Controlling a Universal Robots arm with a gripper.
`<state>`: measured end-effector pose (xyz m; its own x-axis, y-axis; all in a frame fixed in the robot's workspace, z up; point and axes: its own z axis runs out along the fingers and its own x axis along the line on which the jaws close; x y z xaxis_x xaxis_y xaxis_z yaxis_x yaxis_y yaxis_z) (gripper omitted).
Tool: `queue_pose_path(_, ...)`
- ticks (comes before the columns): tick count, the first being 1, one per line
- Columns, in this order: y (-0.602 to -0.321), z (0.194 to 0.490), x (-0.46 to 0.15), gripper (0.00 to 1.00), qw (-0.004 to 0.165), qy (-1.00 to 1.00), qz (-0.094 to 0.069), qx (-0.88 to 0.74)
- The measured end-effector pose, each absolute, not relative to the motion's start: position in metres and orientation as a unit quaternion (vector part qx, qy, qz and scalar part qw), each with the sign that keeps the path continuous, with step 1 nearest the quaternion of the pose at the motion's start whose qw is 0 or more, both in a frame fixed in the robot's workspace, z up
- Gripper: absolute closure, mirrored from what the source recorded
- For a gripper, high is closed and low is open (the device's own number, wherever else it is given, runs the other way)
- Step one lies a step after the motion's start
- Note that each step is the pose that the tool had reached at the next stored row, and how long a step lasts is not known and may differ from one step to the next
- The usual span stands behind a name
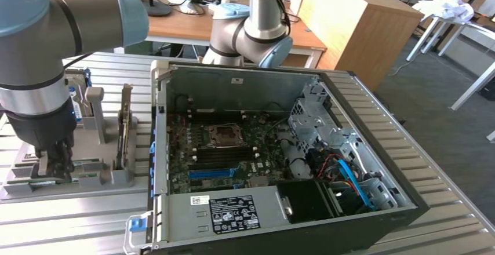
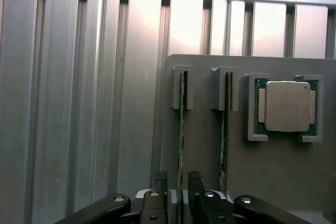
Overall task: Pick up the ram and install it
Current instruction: 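Pick up the ram and move it above insertion slot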
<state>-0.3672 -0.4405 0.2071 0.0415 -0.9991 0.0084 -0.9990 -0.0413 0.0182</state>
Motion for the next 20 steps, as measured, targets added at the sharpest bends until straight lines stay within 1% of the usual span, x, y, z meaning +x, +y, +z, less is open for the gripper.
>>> queue_pose_path(20,-0.4398,0.201,-0.3673,0.7,0.01,-0.692,-0.003,0.722)
